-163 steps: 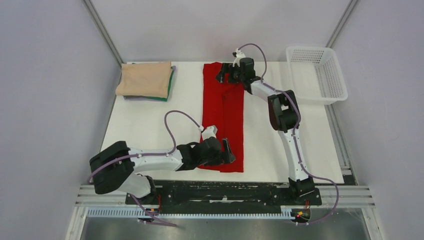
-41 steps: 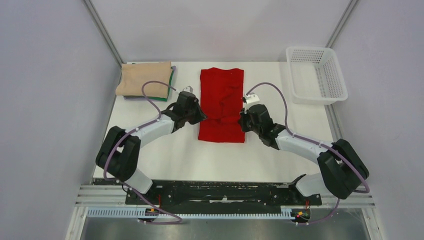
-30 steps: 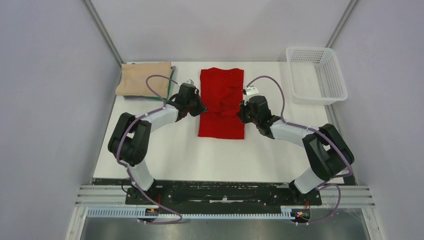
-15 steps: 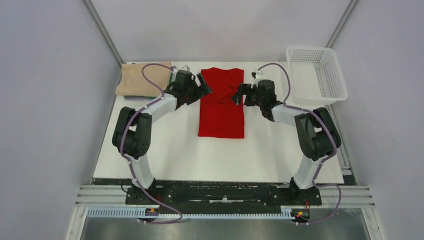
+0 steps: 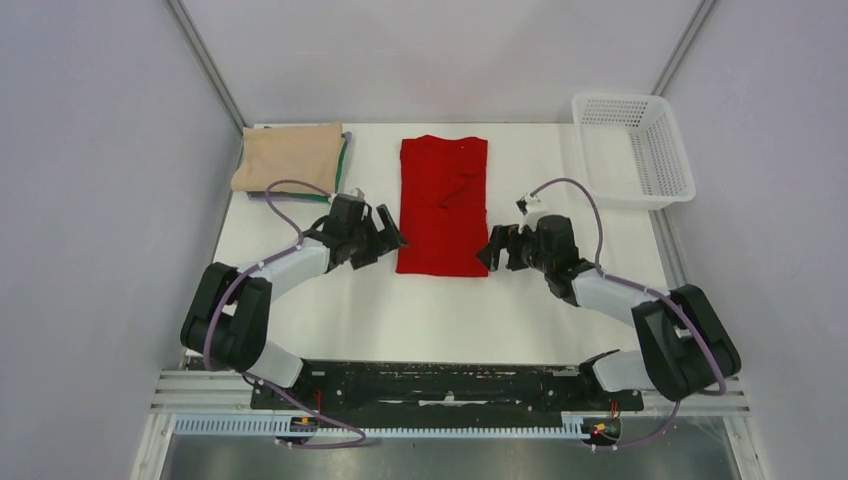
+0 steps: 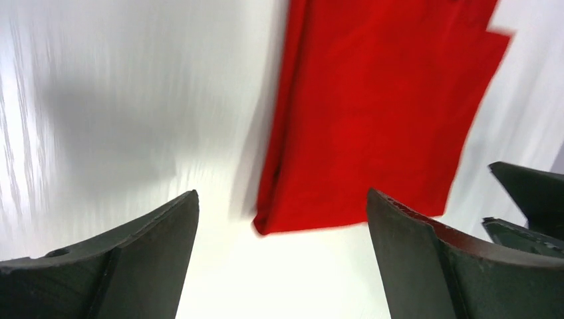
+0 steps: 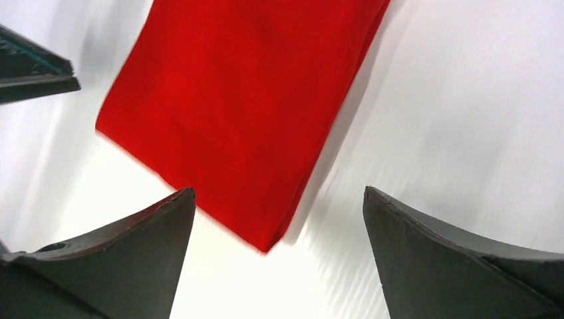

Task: Fold and stack the t-shirts
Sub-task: Grab one side of the 2/3 rectangular tshirt with both arms

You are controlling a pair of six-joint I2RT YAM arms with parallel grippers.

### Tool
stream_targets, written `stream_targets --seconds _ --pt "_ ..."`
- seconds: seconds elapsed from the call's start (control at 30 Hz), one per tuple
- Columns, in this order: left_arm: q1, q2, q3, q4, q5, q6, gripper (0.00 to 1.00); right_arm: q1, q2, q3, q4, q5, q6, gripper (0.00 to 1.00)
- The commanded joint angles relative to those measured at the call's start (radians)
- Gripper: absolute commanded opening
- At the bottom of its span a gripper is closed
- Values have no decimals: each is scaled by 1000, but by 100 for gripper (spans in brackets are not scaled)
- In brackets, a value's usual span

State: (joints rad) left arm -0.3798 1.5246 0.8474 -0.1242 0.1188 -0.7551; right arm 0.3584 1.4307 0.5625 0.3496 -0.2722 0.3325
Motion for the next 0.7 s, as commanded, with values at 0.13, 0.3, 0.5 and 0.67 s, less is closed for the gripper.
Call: stream_targets --seconds 0.13,0.3,0.5,0.67 --pt "-33 -59 -142 61 85 -47 97 48 -196 -189 10 -23 -77 98" --pt "-55 -6 -147 84 97 -60 77 55 -203 -216 27 -26 -80 98" --pt "-64 50 -143 91 106 -62 45 68 -203 -224 51 3 -94 98" --pt "-68 87 -143 98 86 -71 30 77 -176 -216 49 17 -106 98"
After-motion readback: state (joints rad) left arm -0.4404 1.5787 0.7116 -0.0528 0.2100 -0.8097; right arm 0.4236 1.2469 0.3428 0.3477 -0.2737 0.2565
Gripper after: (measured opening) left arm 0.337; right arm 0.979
